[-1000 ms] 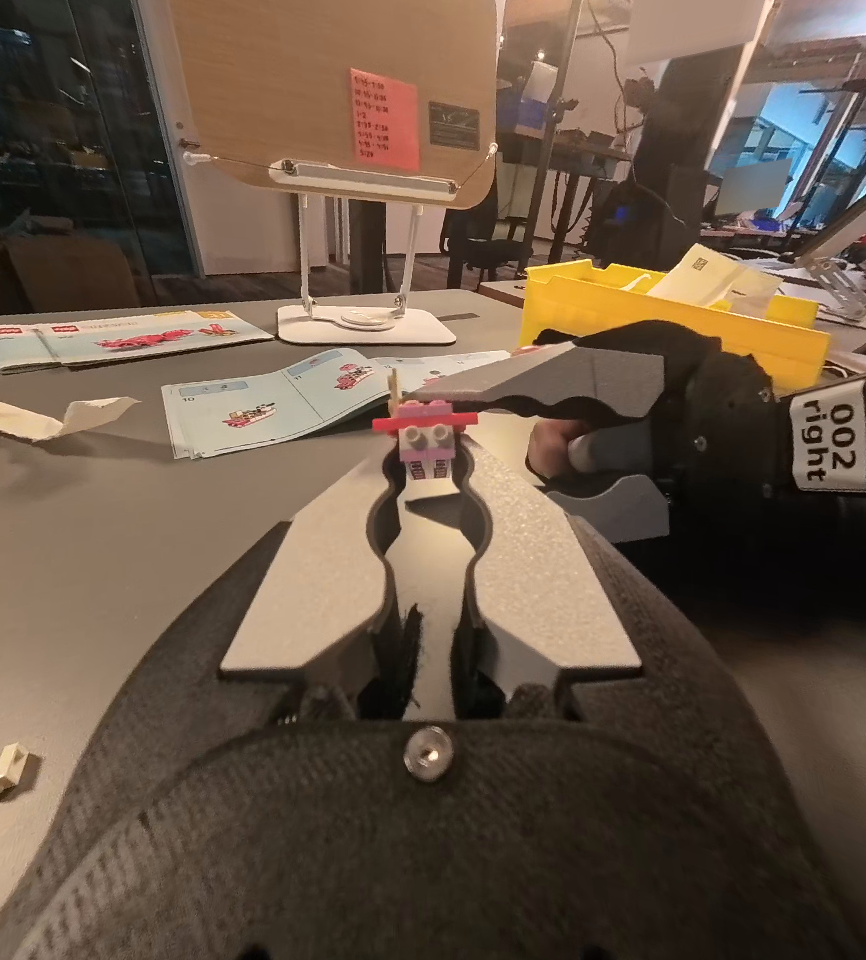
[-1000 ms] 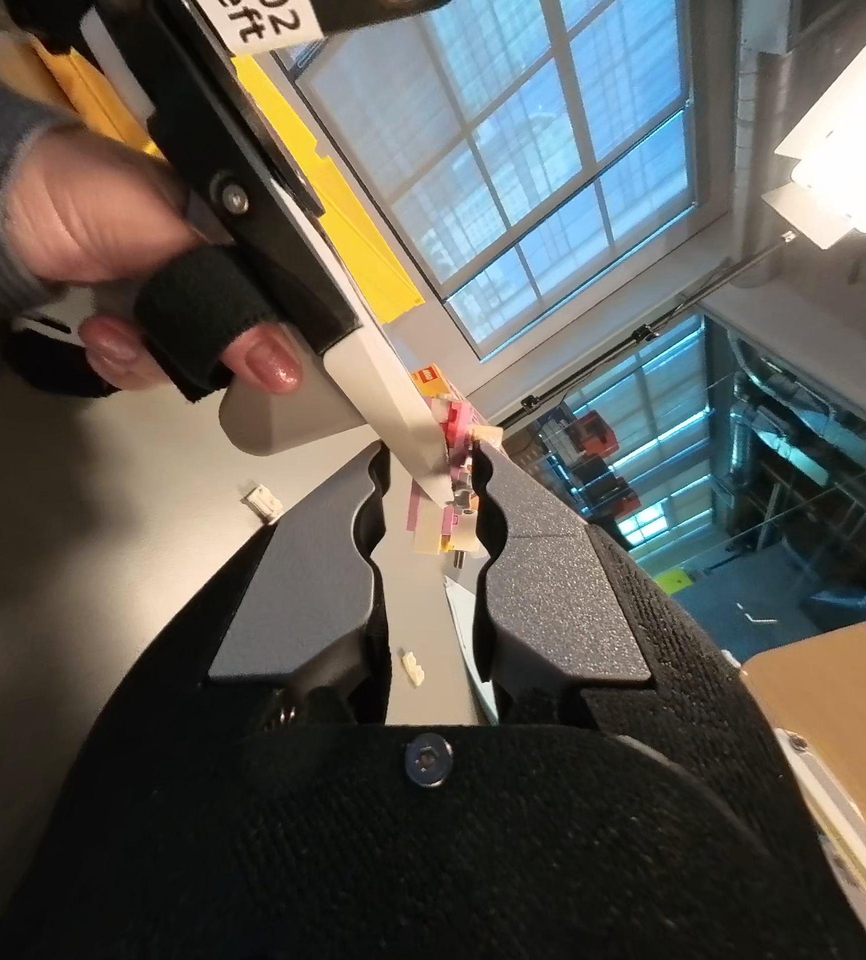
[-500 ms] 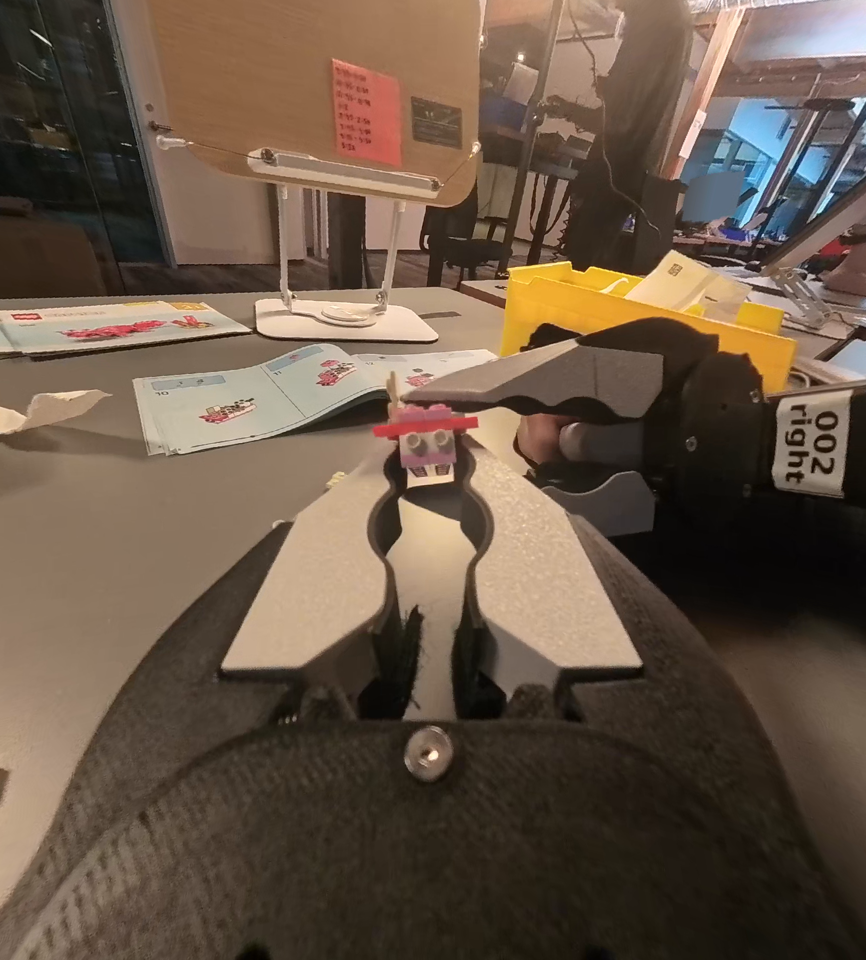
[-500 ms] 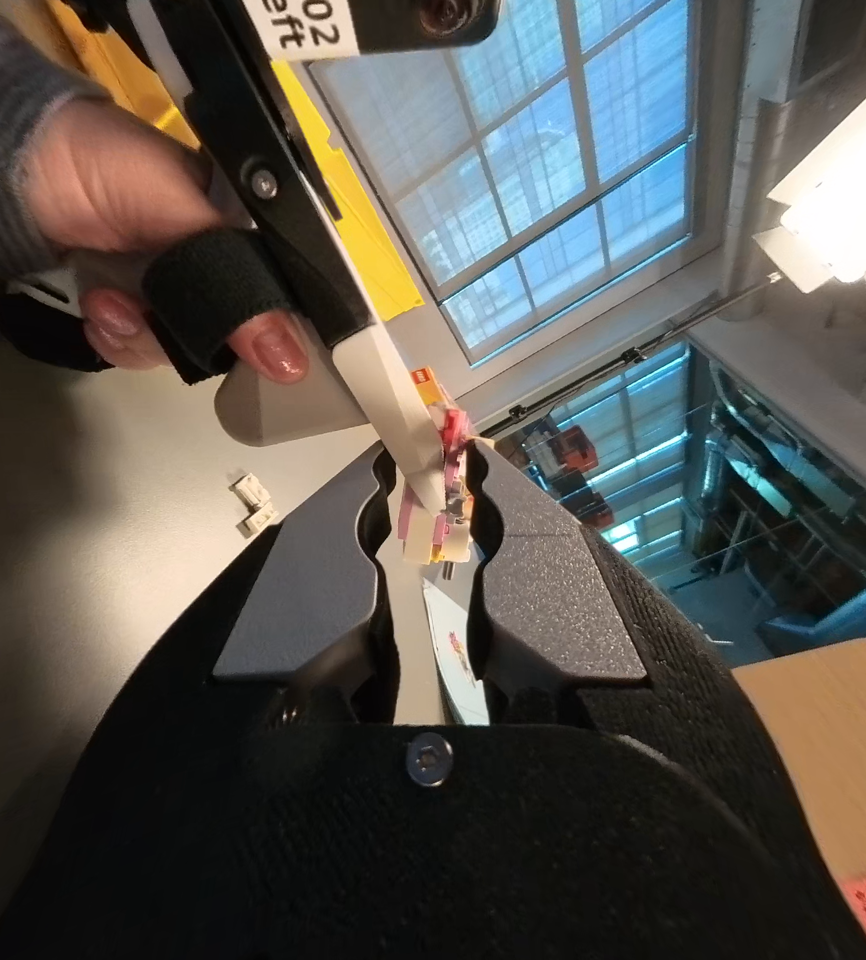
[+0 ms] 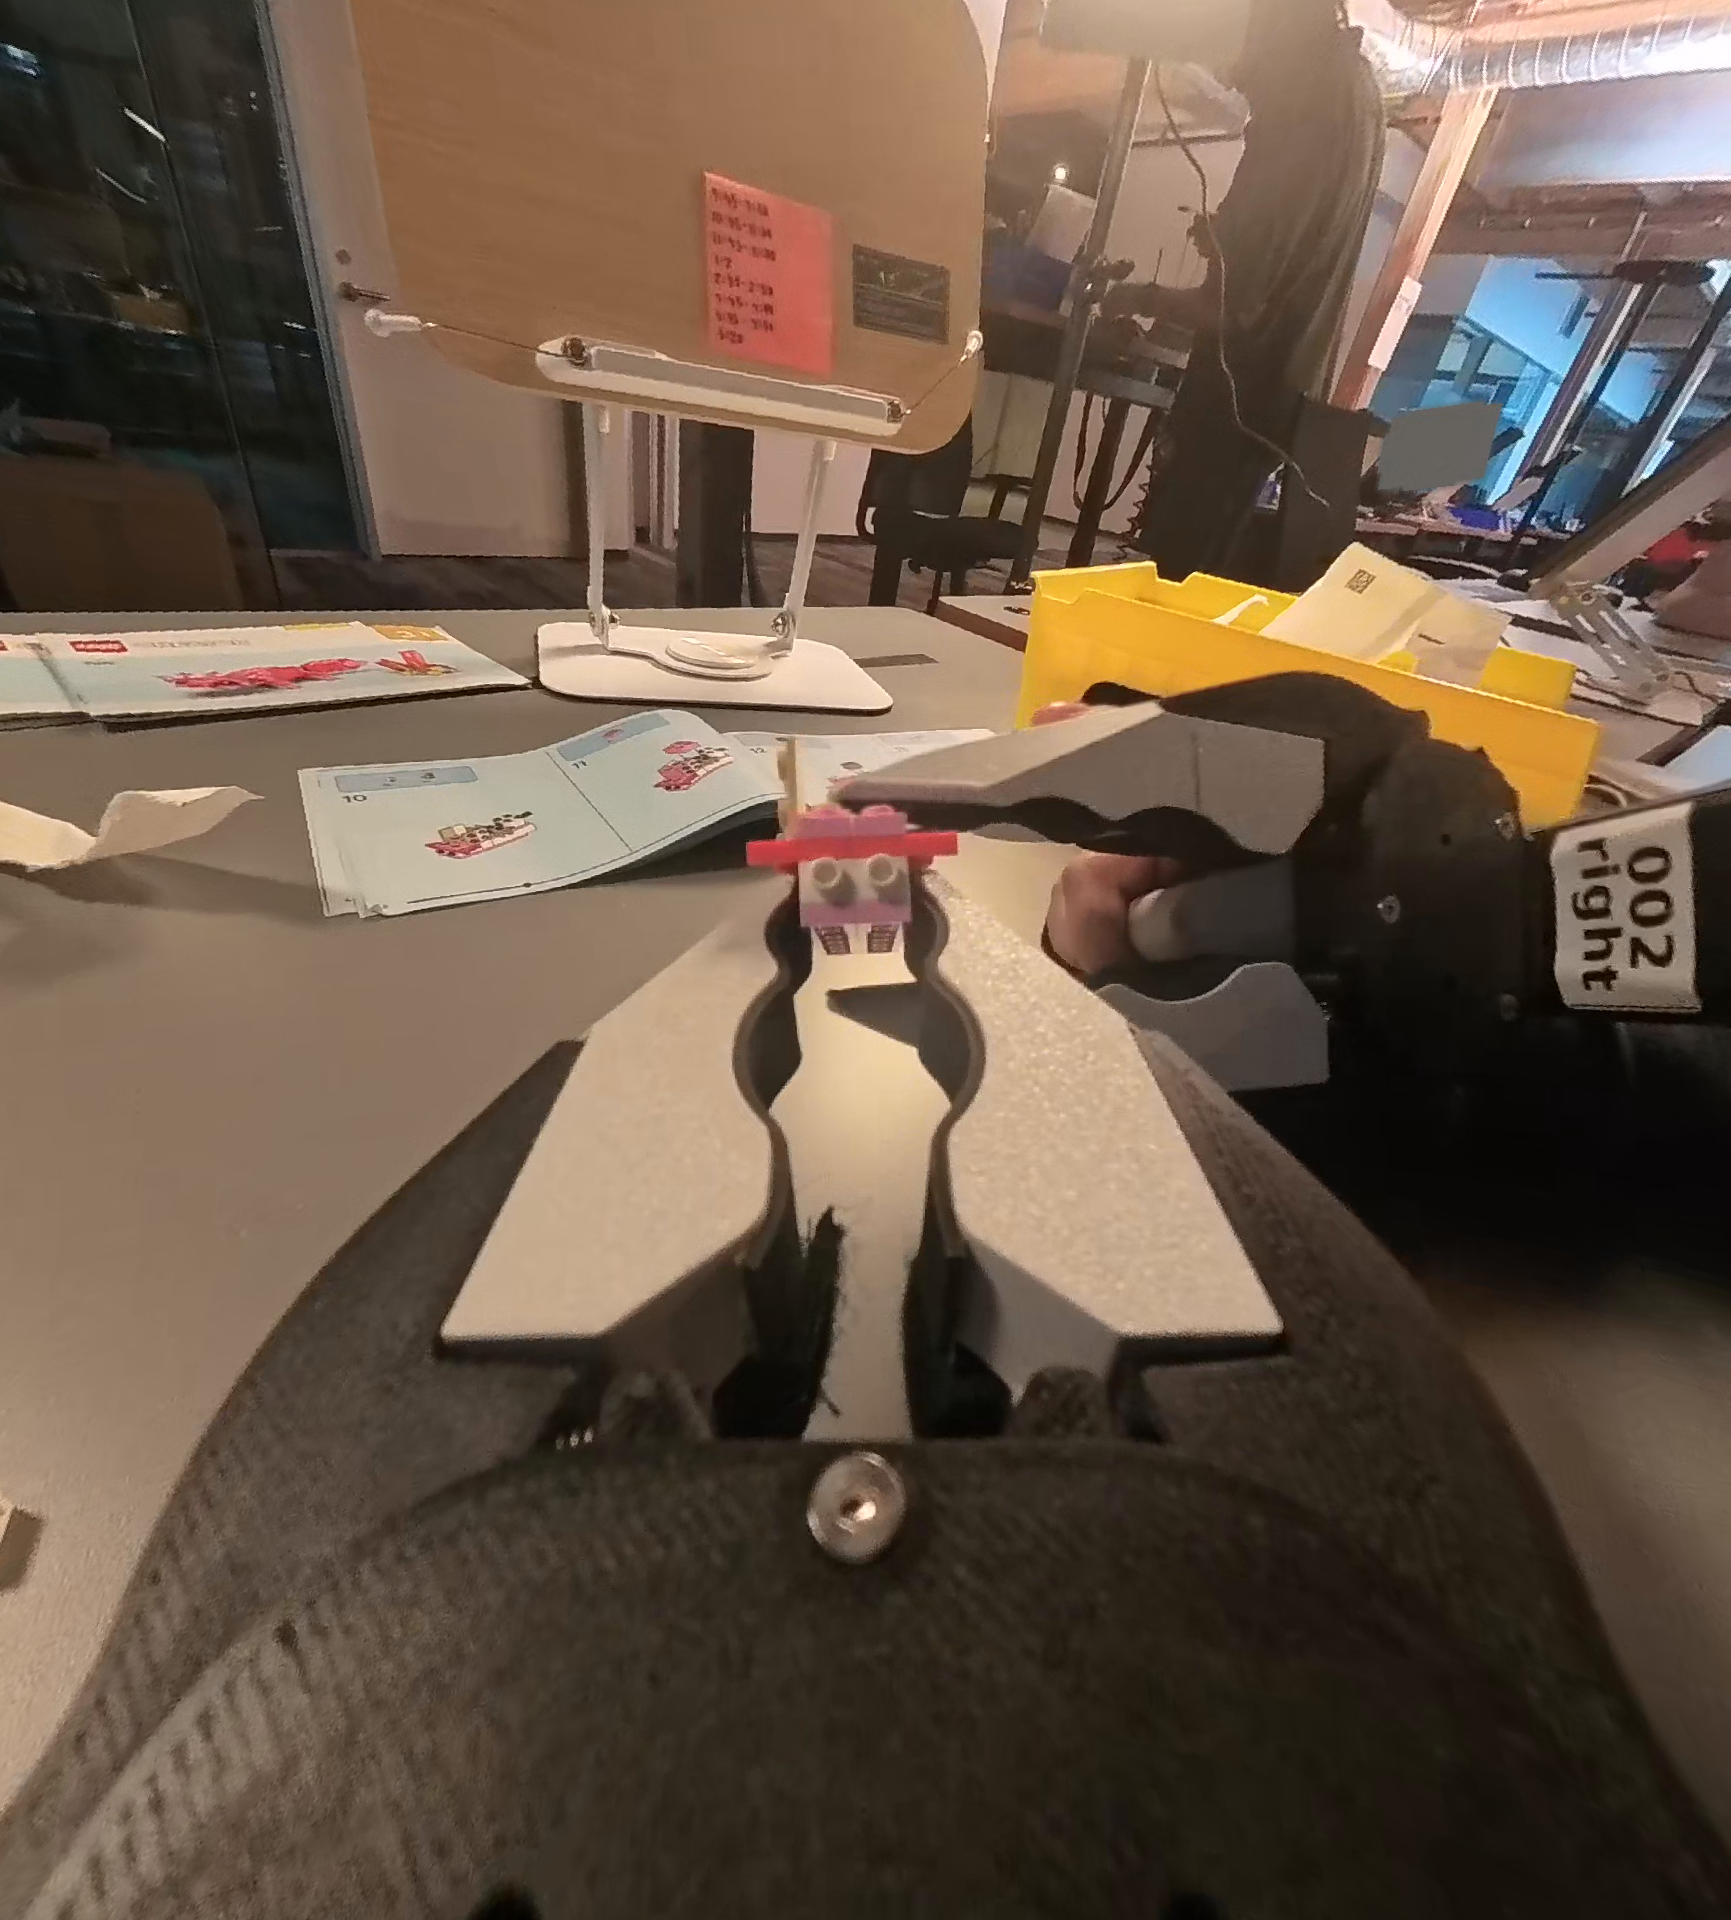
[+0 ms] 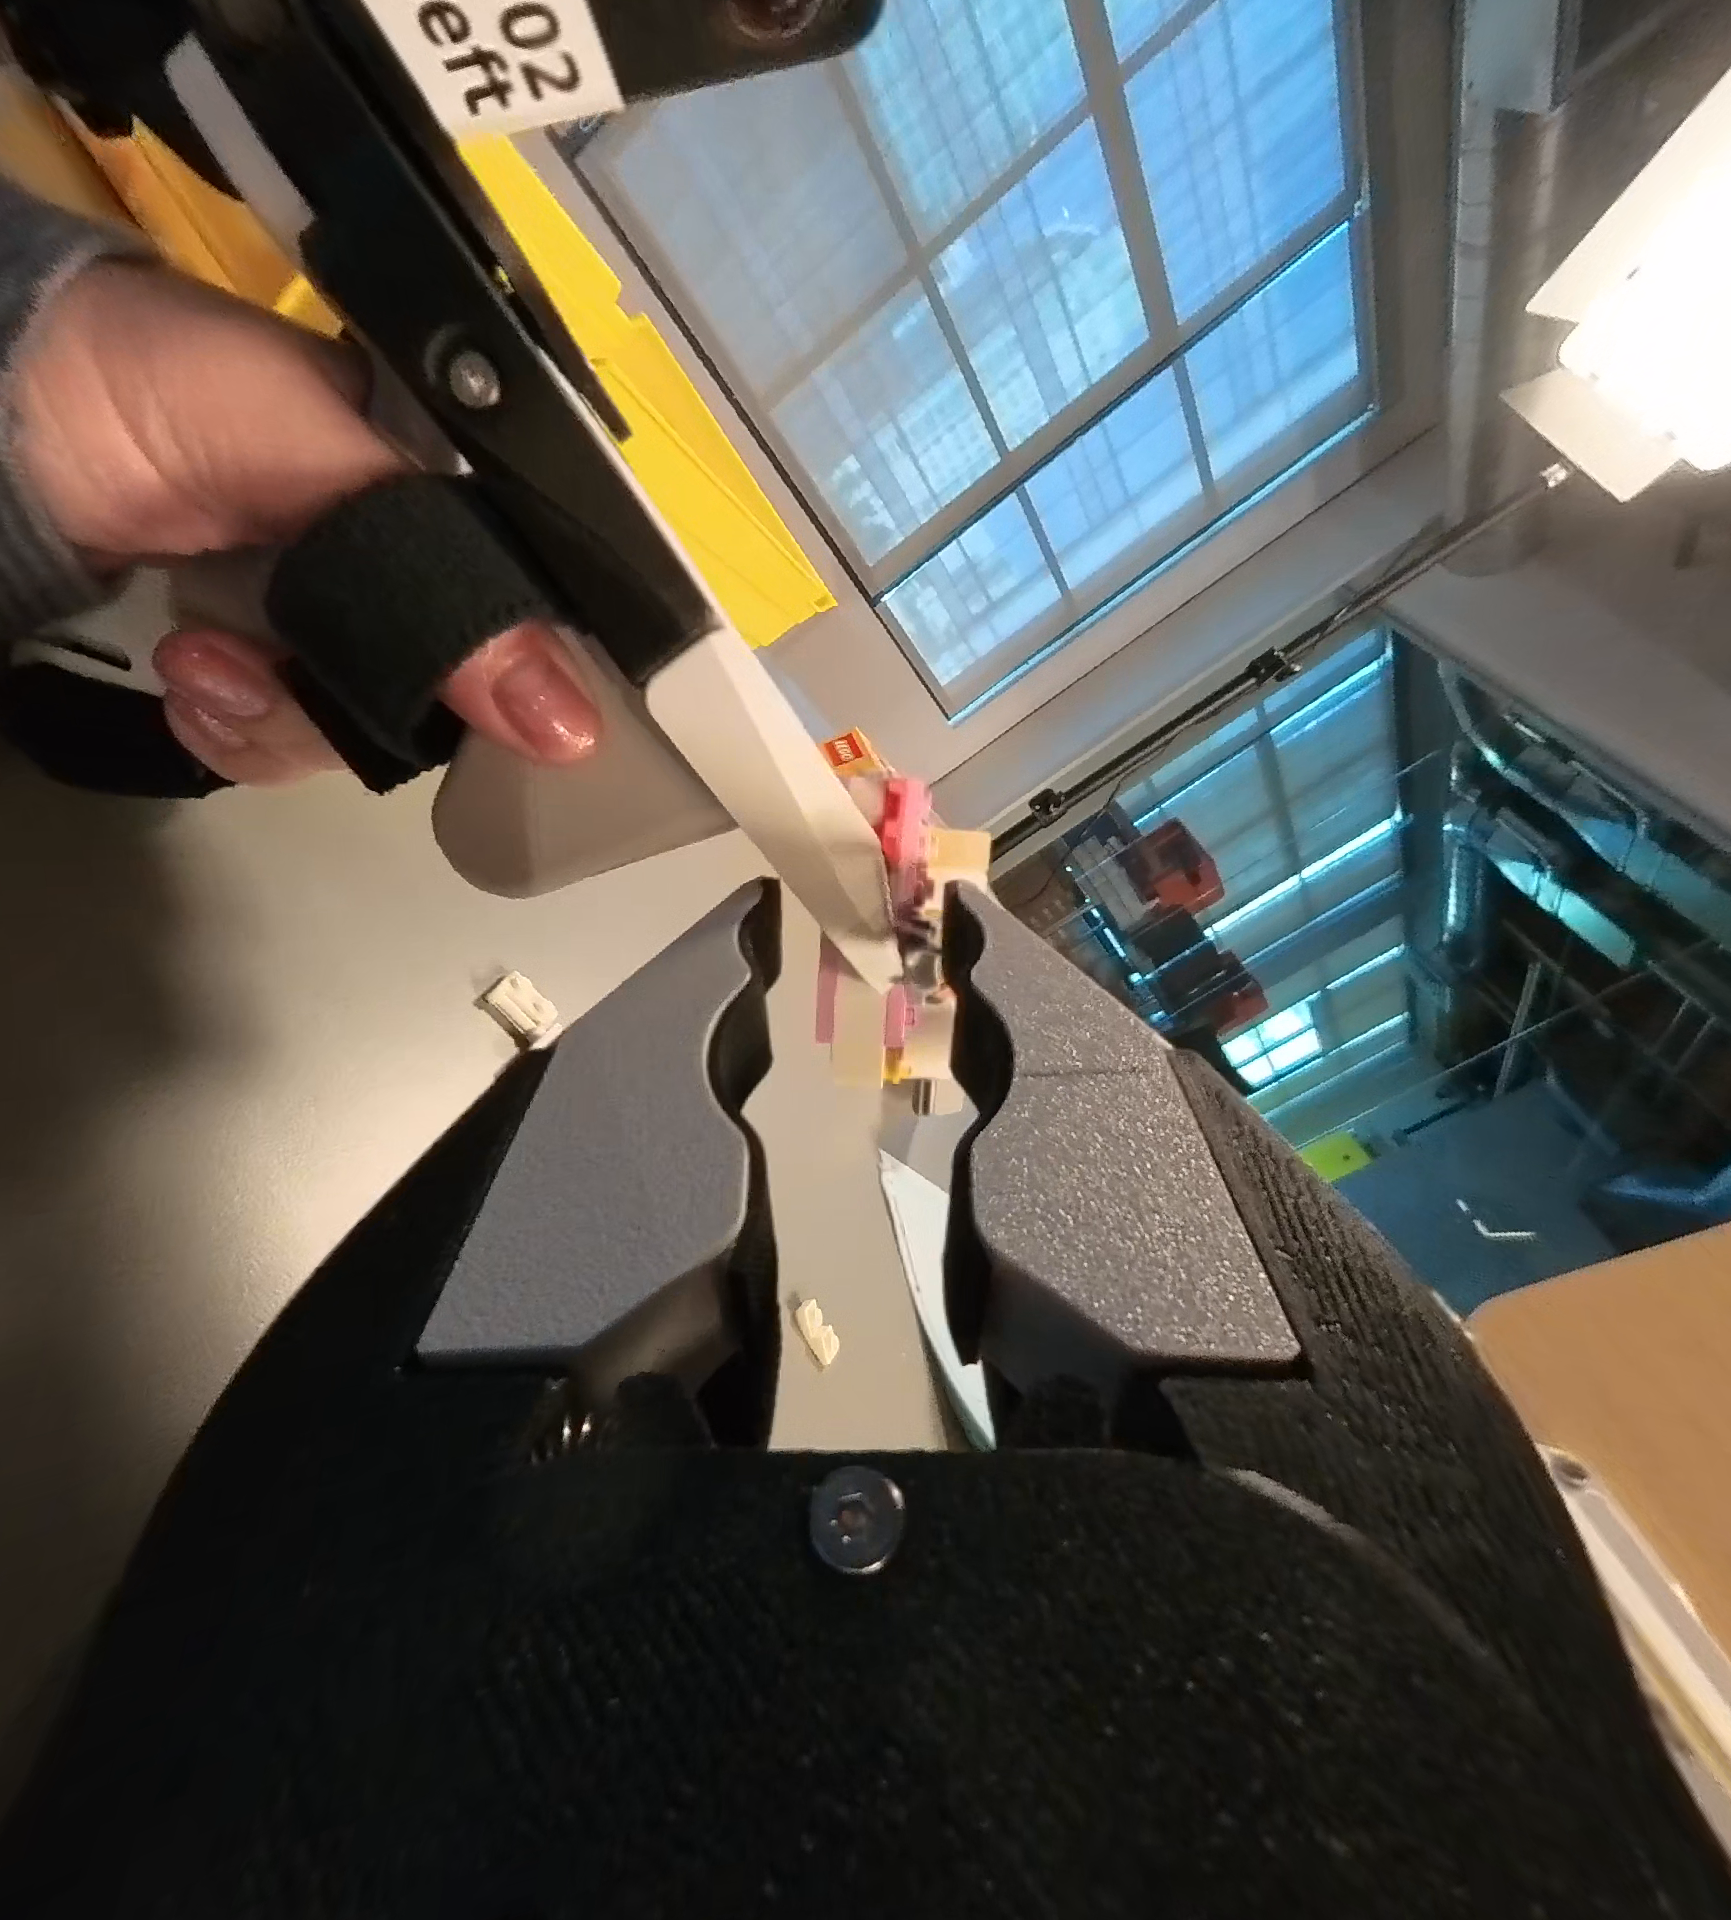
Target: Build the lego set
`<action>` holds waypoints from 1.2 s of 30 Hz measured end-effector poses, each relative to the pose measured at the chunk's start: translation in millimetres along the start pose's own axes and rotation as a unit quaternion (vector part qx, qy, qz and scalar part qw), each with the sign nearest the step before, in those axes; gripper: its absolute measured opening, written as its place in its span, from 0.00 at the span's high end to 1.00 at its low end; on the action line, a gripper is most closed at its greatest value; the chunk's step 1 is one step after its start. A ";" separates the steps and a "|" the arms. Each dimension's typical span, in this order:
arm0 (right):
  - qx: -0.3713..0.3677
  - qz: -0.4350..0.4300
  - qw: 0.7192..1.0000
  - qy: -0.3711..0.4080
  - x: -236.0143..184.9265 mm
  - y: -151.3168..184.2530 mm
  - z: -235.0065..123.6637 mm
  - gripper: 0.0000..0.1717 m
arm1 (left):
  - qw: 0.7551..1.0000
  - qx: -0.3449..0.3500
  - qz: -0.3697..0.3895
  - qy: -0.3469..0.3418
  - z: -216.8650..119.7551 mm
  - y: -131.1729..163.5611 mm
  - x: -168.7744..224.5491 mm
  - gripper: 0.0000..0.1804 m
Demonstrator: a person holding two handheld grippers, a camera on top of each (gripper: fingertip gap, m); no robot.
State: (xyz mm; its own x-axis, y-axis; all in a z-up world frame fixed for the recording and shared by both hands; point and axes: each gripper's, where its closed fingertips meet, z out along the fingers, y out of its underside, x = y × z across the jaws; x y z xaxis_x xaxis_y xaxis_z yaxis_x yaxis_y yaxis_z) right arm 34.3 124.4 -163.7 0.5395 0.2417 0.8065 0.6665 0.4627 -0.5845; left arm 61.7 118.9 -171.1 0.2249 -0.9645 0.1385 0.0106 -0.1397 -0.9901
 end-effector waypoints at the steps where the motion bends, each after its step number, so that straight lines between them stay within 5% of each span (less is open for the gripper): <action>1: 0.000 -0.001 1.000 0.000 -0.2 0.0 0.0 0.84 | 1.000 -0.001 0.002 -0.001 0.3 0.2 0.2 0.91; 14: -0.018 -0.034 0.999 0.002 1.9 1.5 -1.2 0.88 | 1.000 0.000 -0.005 0.004 1.1 -0.1 1.2 0.92; 19: 0.030 0.028 0.999 -0.008 1.9 -9.0 -4.5 0.86 | 0.999 0.021 -0.017 0.018 -1.1 -5.0 3.9 0.91; 24: 0.045 0.068 0.996 -0.038 -2.9 -7.2 -8.3 0.83 | 0.986 0.115 0.081 -0.094 -37.6 -34.6 -20.2 0.91; 30: -0.003 0.189 0.969 -0.158 -28.0 -5.8 17.5 0.89 | 0.938 0.117 0.223 -0.239 -89.8 -44.1 -47.7 0.91; 36: -0.084 0.246 0.910 -0.322 -61.6 -4.2 66.8 0.88 | 0.911 0.169 0.188 -0.325 -118.4 -59.1 -72.1 0.91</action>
State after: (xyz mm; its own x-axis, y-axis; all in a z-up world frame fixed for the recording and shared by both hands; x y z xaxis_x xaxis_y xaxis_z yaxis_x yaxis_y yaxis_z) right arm -36.0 164.6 -205.1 0.4163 0.8594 0.2968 0.5241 0.0399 -0.8507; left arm -70.5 170.2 -120.0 0.8032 -0.5776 -0.1455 0.0886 0.3574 -0.9297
